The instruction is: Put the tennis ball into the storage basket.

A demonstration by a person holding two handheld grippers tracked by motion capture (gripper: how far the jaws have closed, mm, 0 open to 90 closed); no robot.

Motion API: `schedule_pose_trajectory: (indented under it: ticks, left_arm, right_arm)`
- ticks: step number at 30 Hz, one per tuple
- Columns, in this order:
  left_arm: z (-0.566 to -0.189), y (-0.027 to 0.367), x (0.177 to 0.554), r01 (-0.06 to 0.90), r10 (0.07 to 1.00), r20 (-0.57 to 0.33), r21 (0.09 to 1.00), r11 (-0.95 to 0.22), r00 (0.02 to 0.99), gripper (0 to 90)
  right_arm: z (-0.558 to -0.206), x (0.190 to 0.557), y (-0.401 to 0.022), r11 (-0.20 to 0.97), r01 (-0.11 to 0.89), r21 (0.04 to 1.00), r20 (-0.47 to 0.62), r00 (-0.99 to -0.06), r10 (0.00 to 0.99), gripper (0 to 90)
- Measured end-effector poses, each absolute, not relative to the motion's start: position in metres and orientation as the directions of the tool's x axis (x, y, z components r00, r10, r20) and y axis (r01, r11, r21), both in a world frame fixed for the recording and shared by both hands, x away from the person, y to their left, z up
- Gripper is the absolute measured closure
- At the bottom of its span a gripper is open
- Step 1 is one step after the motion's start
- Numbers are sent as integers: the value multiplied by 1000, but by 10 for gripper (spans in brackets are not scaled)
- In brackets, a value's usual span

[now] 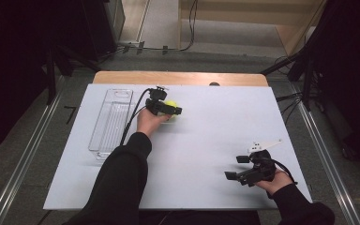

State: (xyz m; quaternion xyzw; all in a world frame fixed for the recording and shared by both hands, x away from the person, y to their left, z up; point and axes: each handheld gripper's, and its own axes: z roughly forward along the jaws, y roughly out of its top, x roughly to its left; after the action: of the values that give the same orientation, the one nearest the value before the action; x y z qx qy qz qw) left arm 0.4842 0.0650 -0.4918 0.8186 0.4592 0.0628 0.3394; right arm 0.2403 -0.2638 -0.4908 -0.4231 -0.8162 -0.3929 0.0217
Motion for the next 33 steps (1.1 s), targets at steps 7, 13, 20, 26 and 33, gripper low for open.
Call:
schedule_pose_trajectory:
  ticks: [7, 13, 20, 26, 33]
  left_arm:
    - [-499, 64, 482, 702, 804, -177, 615, -360, 568, 59]
    - [-499, 65, 480, 688, 799, -171, 629, -361, 576, 155]
    - [-498, 60, 478, 676, 794, -161, 638, -370, 586, 257]
    - [-496, 61, 477, 677, 791, -159, 631, -379, 591, 261]
    - [-489, 63, 476, 686, 786, -181, 625, -372, 591, 261]
  right_arm:
    - [-491, 240, -264, 334, 707, 623, 368, -642, 673, 62]
    - [-491, 240, -264, 334, 707, 623, 367, -642, 674, 62]
    - [-491, 240, -264, 330, 710, 622, 372, -639, 674, 62]
    - [-491, 241, -264, 334, 708, 622, 369, -641, 673, 62]
    - [-491, 241, -264, 333, 709, 622, 369, -640, 674, 62]
